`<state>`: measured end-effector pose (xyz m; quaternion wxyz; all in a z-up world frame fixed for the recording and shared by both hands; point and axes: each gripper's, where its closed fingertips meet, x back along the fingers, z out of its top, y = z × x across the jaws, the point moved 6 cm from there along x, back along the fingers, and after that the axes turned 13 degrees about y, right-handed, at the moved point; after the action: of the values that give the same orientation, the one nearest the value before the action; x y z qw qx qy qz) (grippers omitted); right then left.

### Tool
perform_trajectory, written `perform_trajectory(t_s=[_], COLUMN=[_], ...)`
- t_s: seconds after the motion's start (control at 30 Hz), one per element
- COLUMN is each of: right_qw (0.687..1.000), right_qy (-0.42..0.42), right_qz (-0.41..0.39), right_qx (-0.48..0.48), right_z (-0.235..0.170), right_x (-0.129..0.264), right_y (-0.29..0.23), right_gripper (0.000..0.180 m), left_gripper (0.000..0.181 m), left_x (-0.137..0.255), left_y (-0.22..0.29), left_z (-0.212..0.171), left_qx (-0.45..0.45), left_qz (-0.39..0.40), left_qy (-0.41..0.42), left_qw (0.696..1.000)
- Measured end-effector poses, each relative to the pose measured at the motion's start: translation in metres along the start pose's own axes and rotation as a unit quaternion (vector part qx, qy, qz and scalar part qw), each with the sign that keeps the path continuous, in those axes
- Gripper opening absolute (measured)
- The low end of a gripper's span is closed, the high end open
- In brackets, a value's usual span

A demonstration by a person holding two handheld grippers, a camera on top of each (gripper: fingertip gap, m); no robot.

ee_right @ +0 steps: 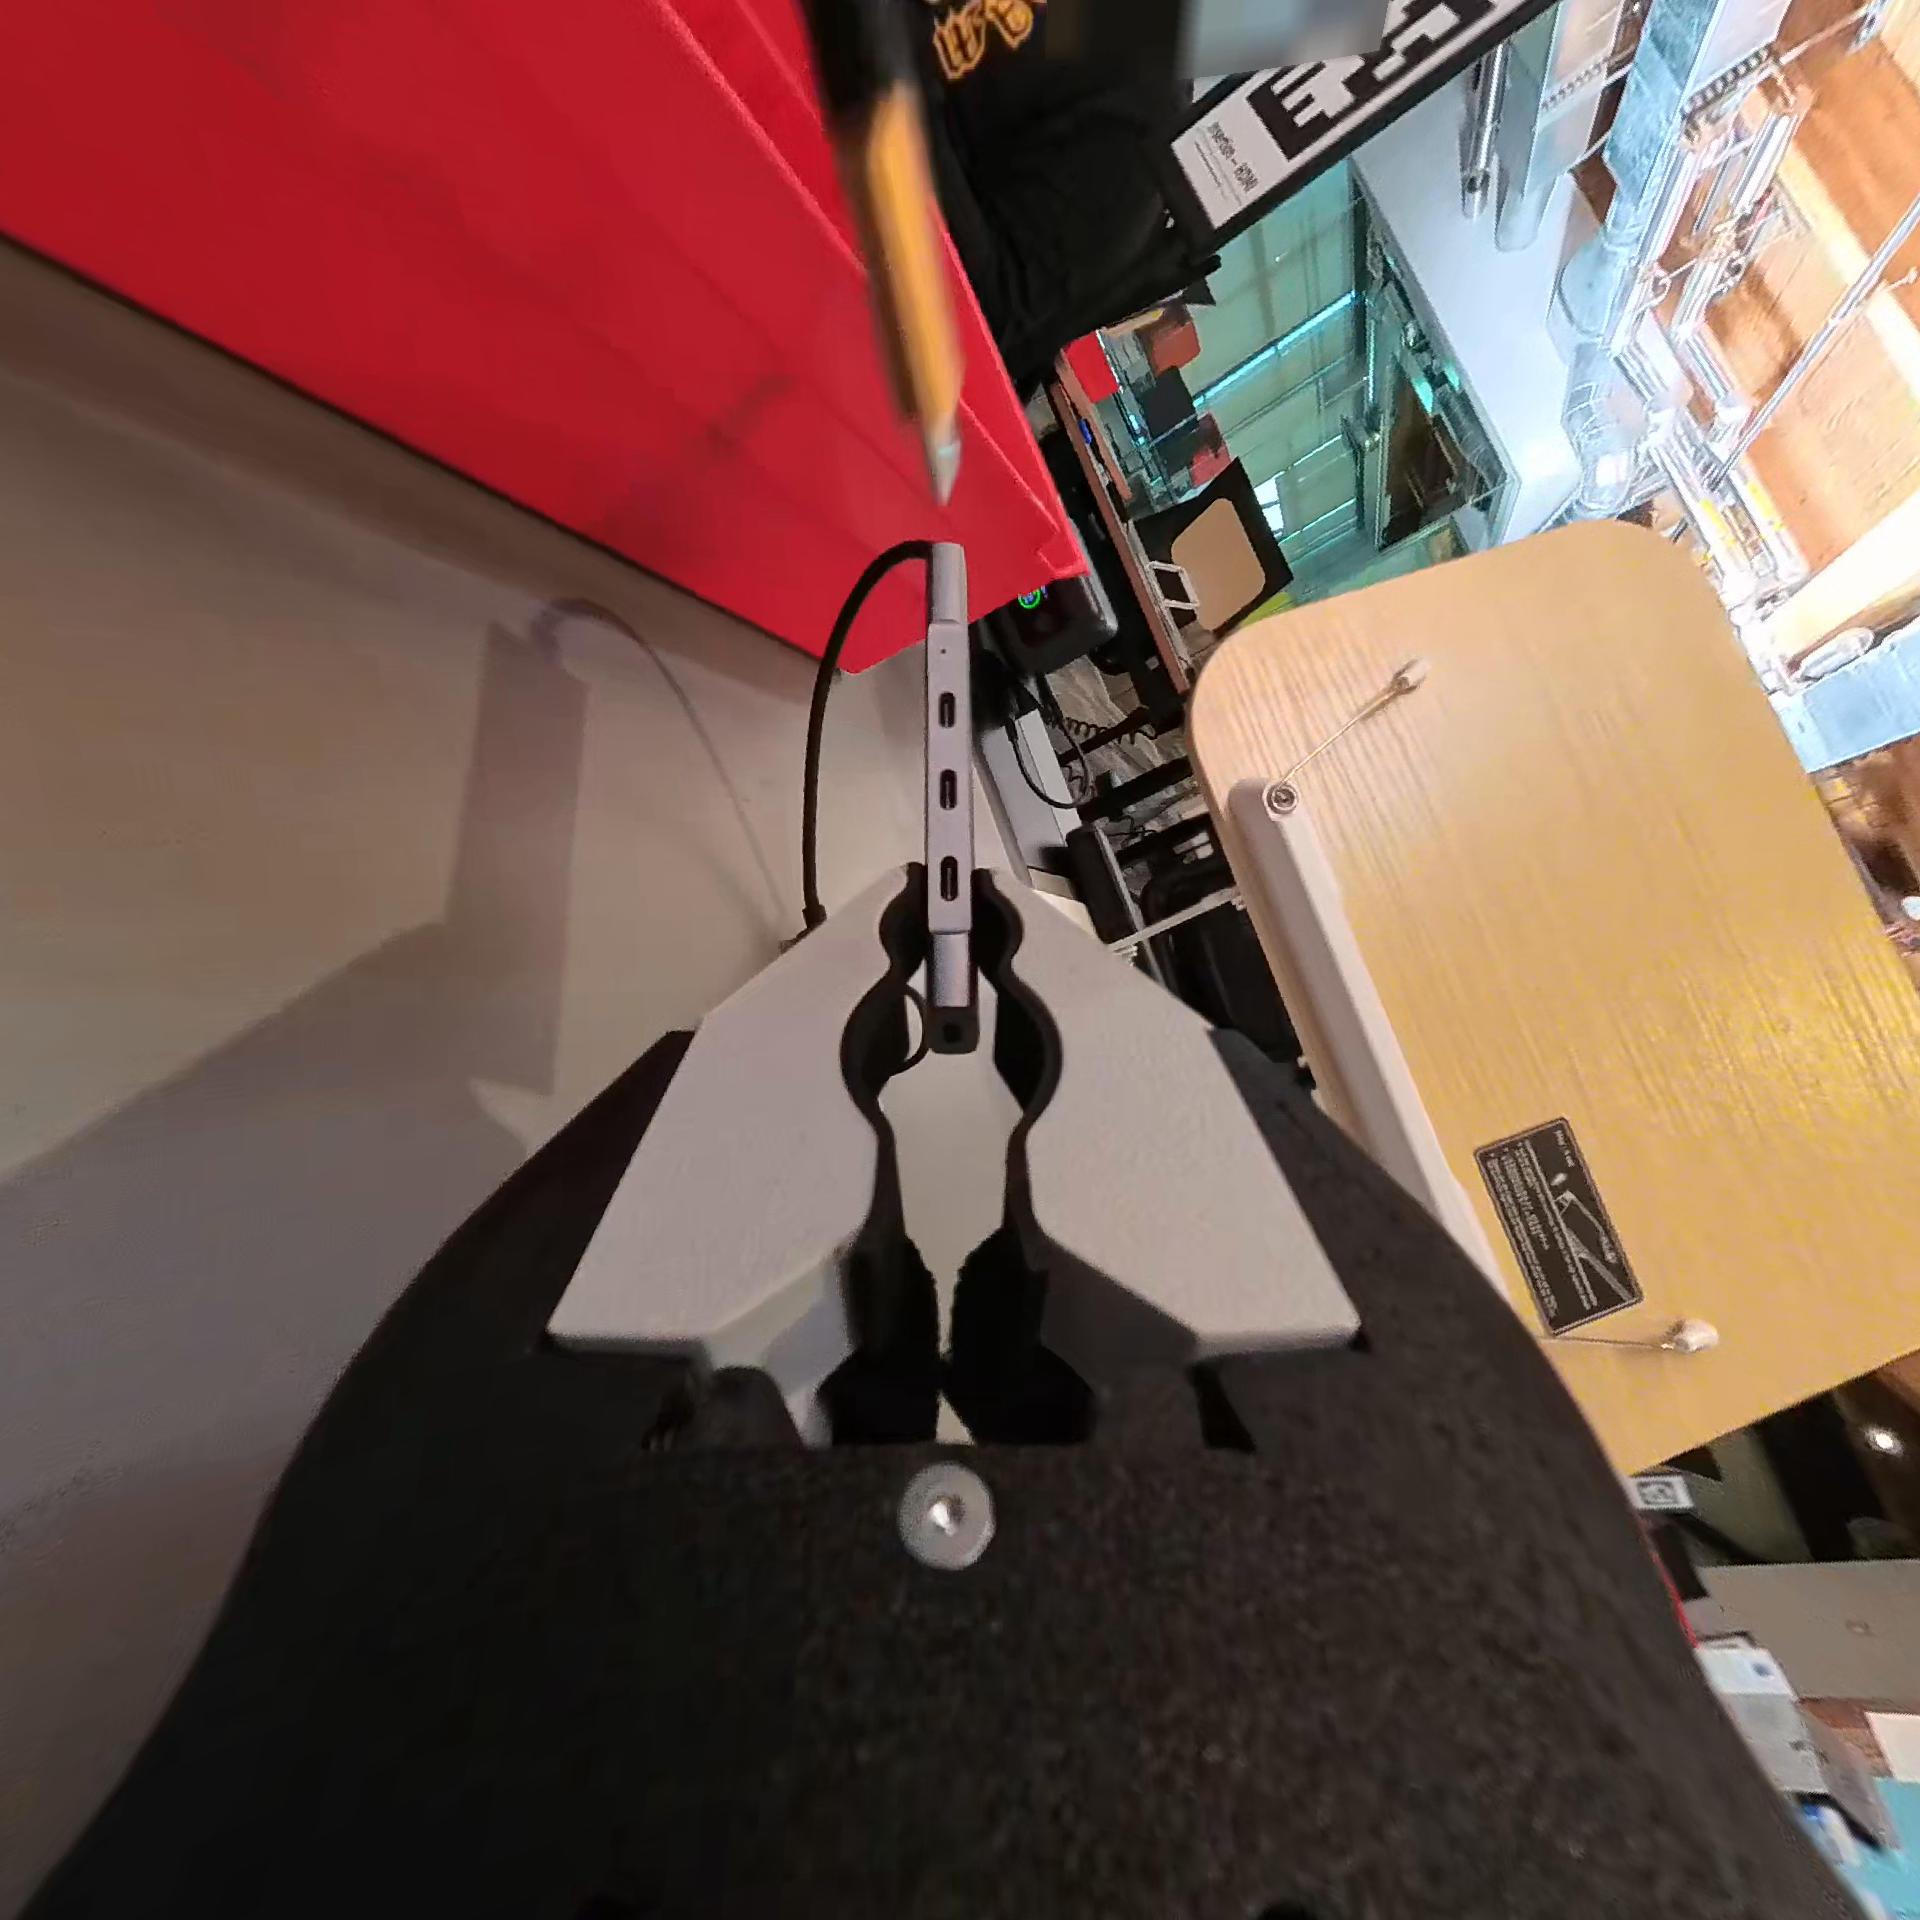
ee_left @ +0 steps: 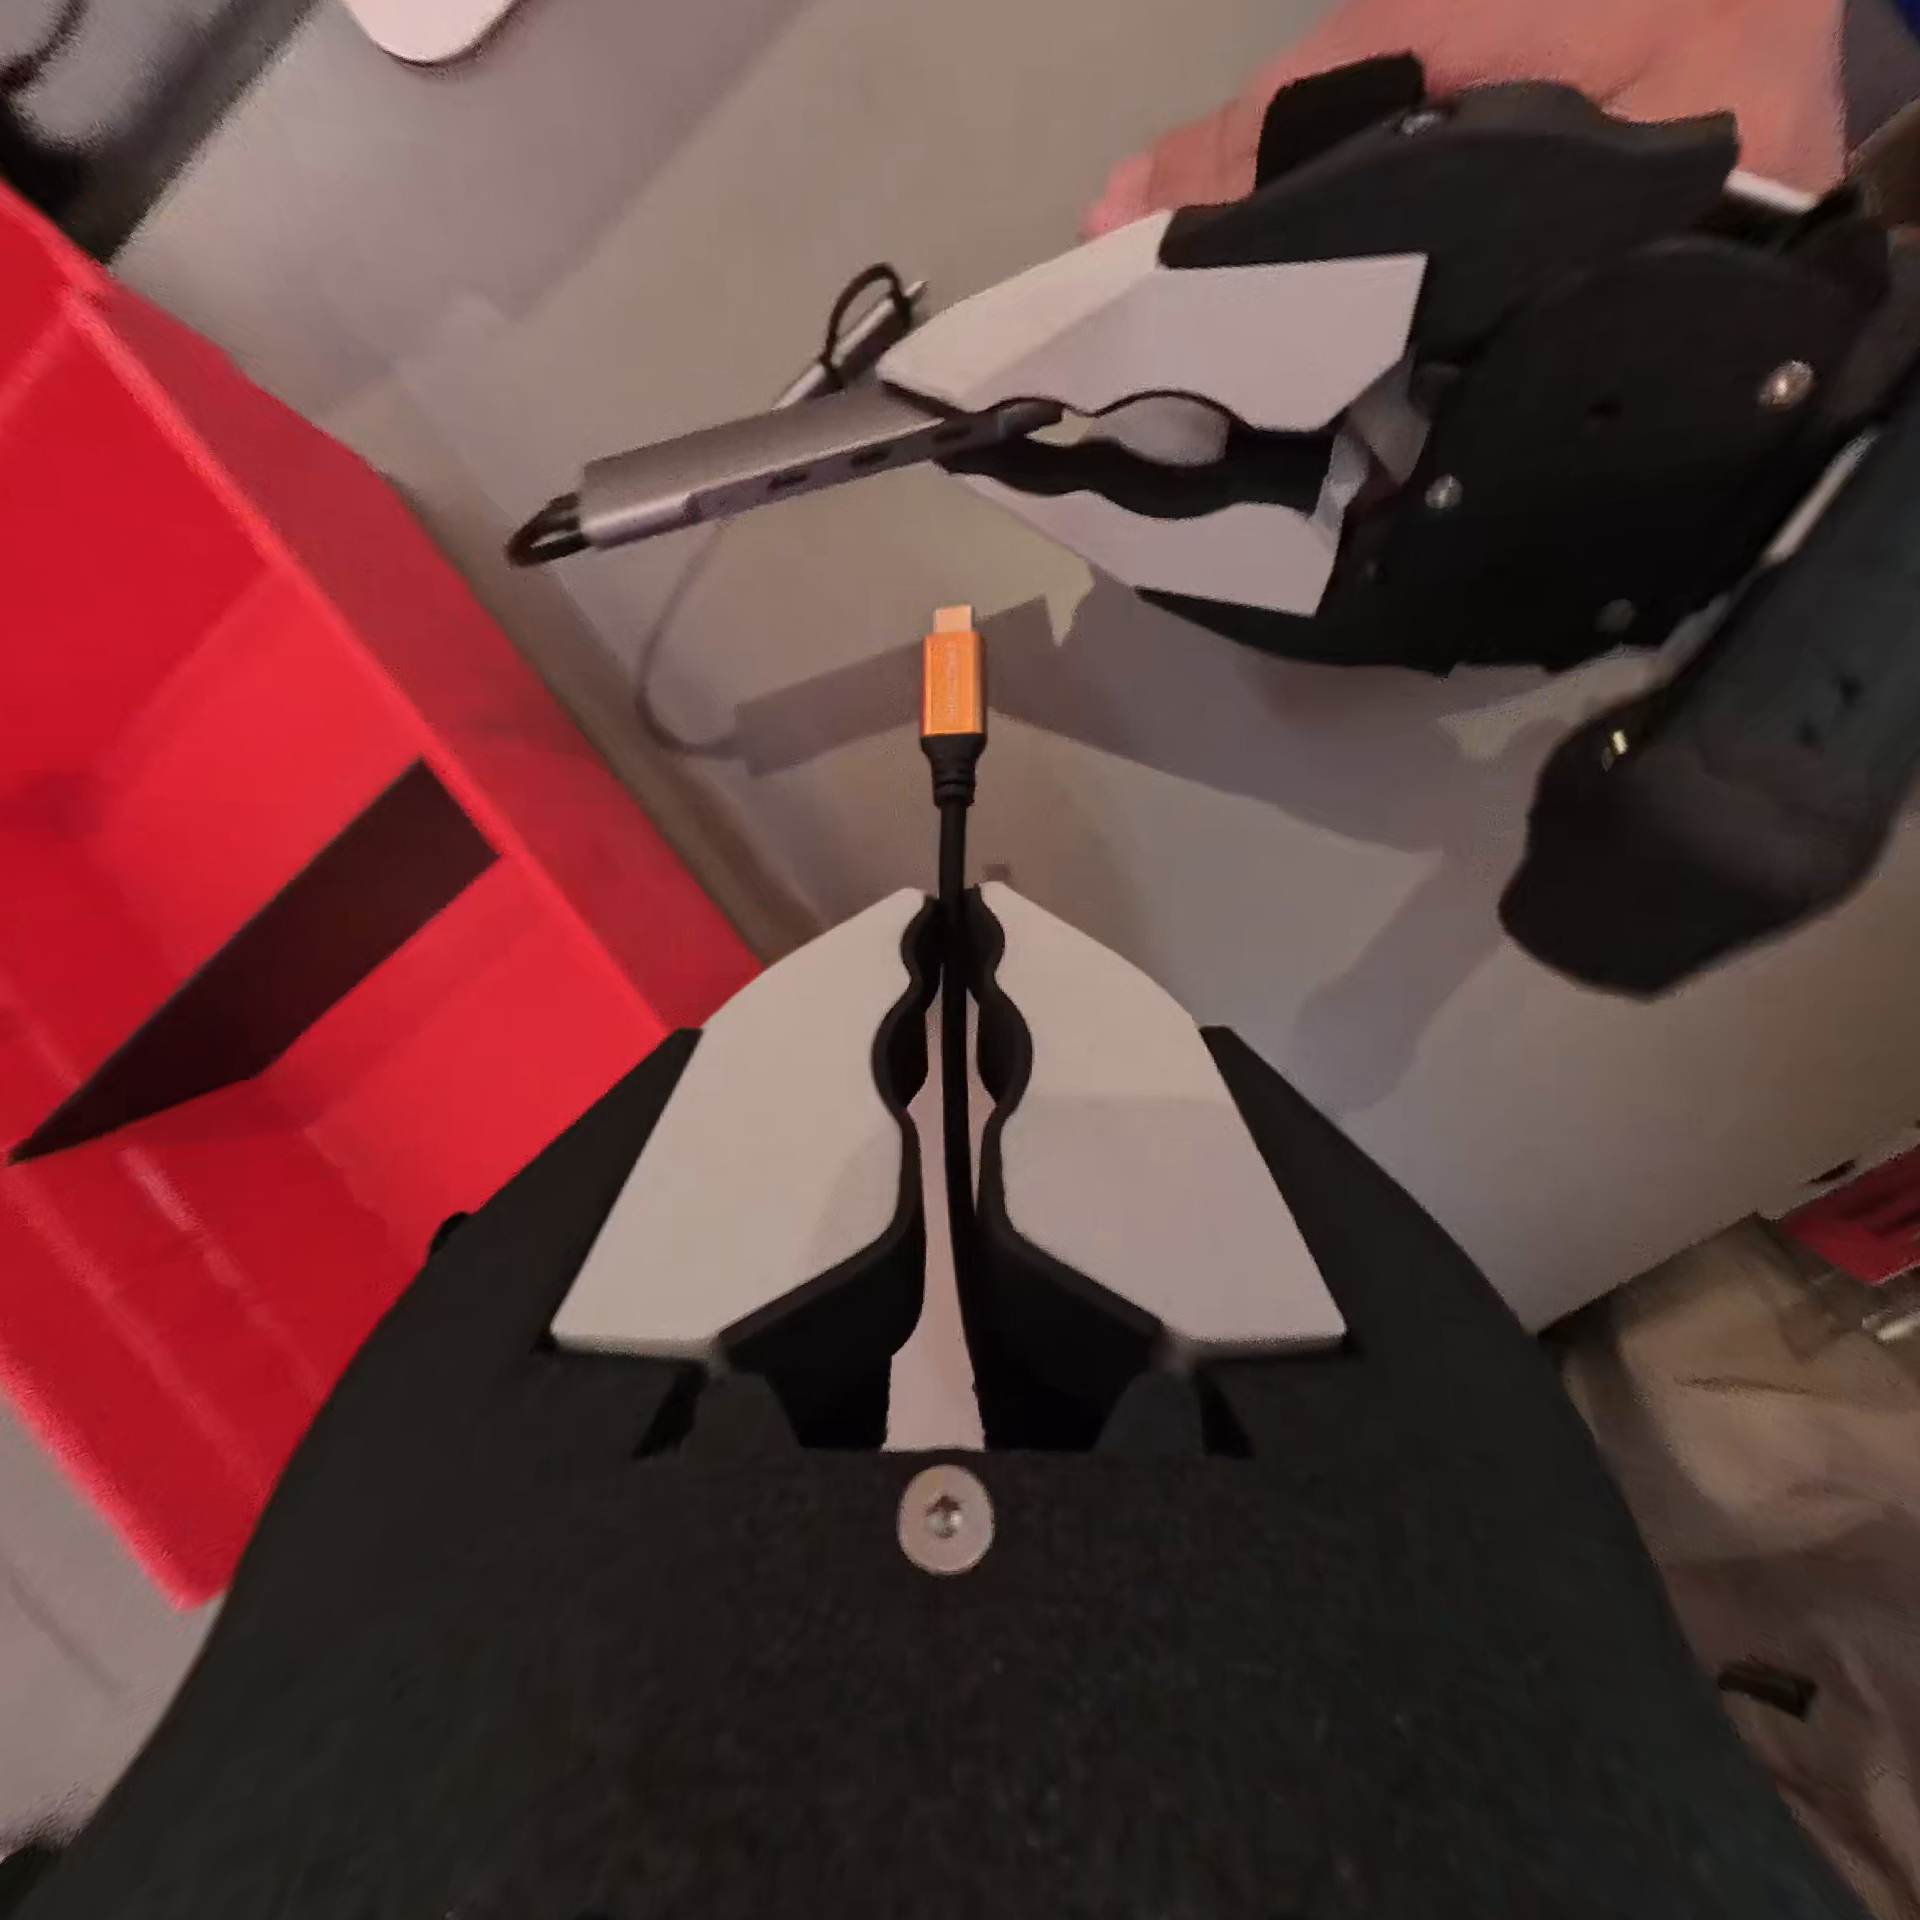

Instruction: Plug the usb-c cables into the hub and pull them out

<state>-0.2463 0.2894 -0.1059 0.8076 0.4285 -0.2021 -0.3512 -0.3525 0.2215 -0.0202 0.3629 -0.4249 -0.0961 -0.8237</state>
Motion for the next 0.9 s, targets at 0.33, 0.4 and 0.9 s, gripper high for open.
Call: perform_trajectory(t_s=[0.33, 0.4, 0.9], right_qw=[1.000, 0.999, 0.996], right_qy=[-0.004, -0.009, -0.018], right_qz=[0.014, 0.022, 0.042], right_qx=[0.023, 0.027, 0.082], right_z=[0.000, -0.002, -0.002], right_x=[-0.003, -0.004, -0.008], right_y=[-0.007, -0.010, -0.021], right_gripper=[0.008, 0.009, 0.009], left_gripper=[0.003, 0.003, 0.003], left_x=[-0.055, -0.055, -0.064], left_y=[0.005, 0.006, 0.001], left_z=[-0.003, -0.002, -0.004], left_qx=[0.039, 0.042, 0.067], left_qz=[-0.021, -0.023, -0.023], left_qy=[-0.017, -0.014, -0.021], left_qw=[0.999, 0.999, 0.997])
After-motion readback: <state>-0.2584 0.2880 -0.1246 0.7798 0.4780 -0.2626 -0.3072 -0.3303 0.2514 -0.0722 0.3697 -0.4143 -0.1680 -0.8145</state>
